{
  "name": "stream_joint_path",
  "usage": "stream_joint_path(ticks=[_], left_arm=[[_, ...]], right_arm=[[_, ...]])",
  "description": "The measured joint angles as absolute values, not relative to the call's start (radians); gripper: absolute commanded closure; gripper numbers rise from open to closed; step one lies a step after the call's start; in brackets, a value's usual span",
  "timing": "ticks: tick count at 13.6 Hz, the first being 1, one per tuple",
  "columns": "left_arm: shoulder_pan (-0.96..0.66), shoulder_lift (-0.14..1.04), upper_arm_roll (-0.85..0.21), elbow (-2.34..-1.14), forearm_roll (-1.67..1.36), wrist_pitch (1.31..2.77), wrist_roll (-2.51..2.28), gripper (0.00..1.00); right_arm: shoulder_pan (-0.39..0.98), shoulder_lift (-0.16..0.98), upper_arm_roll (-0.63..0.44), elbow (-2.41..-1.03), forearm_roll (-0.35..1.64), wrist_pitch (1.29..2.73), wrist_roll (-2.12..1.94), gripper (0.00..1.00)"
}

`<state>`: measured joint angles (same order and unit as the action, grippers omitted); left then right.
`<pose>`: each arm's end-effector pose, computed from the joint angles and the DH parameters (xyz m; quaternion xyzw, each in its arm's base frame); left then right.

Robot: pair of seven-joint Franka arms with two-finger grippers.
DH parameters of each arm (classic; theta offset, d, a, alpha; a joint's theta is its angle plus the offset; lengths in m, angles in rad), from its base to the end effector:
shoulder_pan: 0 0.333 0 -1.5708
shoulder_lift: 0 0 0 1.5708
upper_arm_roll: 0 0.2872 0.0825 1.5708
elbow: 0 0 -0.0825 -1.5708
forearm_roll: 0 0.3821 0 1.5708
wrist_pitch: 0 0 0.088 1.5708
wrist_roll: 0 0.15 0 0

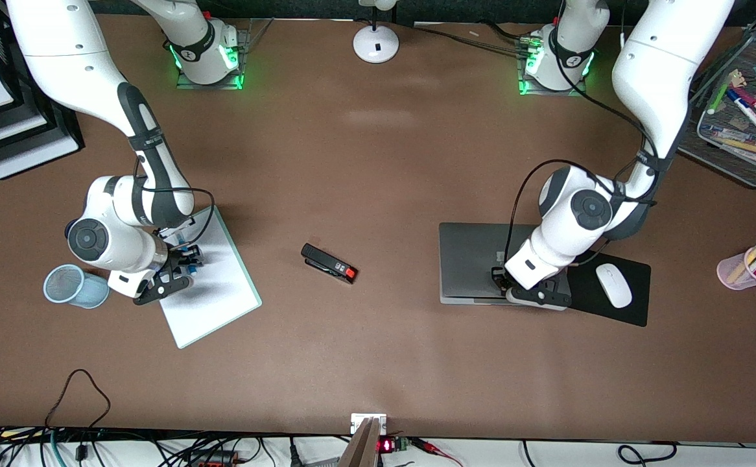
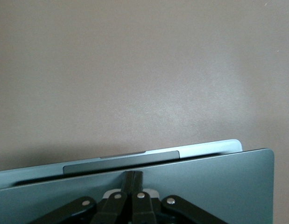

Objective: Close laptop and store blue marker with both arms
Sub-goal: 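Grasp the blue marker with the right gripper while the left pushes the lid, then lift the marker with the right gripper while the left gripper withdraws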

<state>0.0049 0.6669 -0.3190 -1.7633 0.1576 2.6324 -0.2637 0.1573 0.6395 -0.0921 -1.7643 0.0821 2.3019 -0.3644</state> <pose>0.6460 -0.1996 0.1630 0.9906 -0.0454 0.1019 0.0793 0.6269 0.0455 0.1303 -0.9801 -0.1921 0.0483 0.0086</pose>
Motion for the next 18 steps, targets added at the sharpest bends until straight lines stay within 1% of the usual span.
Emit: stream_joint_path(ticks=[1, 2, 3, 6, 7, 10, 14, 16, 18], left_arm=[[0.005, 0.687, -0.319, -1.751, 0.158, 2.632, -0.263, 1.0], [0.005, 0.705, -0.319, -1.739, 0.158, 2.632, -0.263, 1.0], [0.005, 0.724, -0.319, -1.727, 0.158, 2.632, -0.263, 1.0], [0.001, 0.764, -0.319, -1.707, 0.158, 2.634, -0.263, 1.0], [0.0, 0.766, -0.319, -1.702, 0.158, 2.634, -0.263, 1.0], [0.0, 0.766, -0.319, -1.699, 0.158, 2.634, -0.263, 1.0], [0.001, 0.765, -0.318, -1.687, 0.158, 2.633, -0.263, 1.0], [0.004, 0.746, -0.319, -1.669, 0.158, 2.576, -0.244, 1.0], [0.007, 0.692, -0.319, -1.644, 0.158, 2.448, -0.219, 1.0]], right_arm=[[0.157, 0.64, -0.092, -1.764, 0.082, 2.304, -0.365, 0.5], [0.157, 0.641, -0.092, -1.764, 0.082, 2.306, -0.366, 0.51], [0.157, 0.642, -0.092, -1.764, 0.082, 2.307, -0.367, 0.53], [0.157, 0.647, -0.092, -1.764, 0.082, 2.31, -0.368, 0.55], [0.158, 0.649, -0.092, -1.764, 0.082, 2.31, -0.368, 0.56], [0.158, 0.651, -0.092, -1.764, 0.082, 2.311, -0.38, 0.65], [0.158, 0.651, -0.092, -1.764, 0.082, 2.313, -0.39, 0.71], [0.159, 0.651, -0.092, -1.764, 0.082, 2.314, -0.391, 0.73], [0.159, 0.652, -0.091, -1.763, 0.082, 2.314, -0.392, 0.73]])
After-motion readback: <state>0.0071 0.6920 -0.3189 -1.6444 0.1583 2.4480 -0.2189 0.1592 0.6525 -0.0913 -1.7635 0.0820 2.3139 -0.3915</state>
